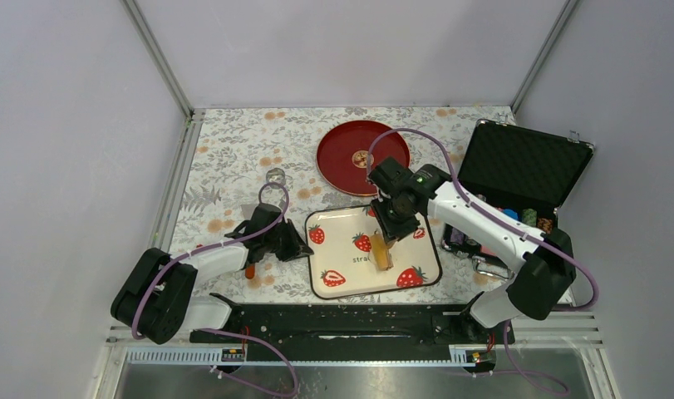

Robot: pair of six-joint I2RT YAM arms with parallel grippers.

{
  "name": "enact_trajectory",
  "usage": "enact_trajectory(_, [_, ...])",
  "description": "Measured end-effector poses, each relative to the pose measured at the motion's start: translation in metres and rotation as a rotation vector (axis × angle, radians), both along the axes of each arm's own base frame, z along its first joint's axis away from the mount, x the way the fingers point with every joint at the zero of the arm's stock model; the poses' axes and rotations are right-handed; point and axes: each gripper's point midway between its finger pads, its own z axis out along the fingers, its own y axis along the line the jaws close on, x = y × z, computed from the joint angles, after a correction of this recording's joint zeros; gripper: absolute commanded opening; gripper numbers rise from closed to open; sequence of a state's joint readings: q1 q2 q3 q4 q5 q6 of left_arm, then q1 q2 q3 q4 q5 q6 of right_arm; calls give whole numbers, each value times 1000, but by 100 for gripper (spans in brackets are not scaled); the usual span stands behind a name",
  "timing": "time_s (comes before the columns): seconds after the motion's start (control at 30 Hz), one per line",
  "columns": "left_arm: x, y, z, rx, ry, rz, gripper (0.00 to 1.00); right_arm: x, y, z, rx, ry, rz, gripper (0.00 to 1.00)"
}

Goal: Roll out the dumpling wrappers from the dough

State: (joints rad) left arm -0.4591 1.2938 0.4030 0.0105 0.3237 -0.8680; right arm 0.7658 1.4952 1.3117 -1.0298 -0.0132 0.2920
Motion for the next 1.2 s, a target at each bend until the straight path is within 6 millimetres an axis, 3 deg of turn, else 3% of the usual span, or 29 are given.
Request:
enact_trajectory(0.37, [0, 0, 0, -6, 0, -2, 0, 0, -17, -15, -76, -19, -1, 0])
enact_trajectory(0.63, [0, 0, 0, -8, 0, -1, 0, -1, -17, -15, -88, -31, 6, 0])
enact_trajectory(0.77, [0, 0, 0, -8, 0, -1, 0, 0, -14, -5, -77, -41, 3, 0])
enact_trajectory(0.97, [0, 0, 0, -8, 0, -1, 0, 11, 1, 28, -3, -111, 2, 0])
enact_trajectory(1.2, [0, 0, 0, -9, 0, 0, 0, 11, 2, 29, -7, -106, 6, 0])
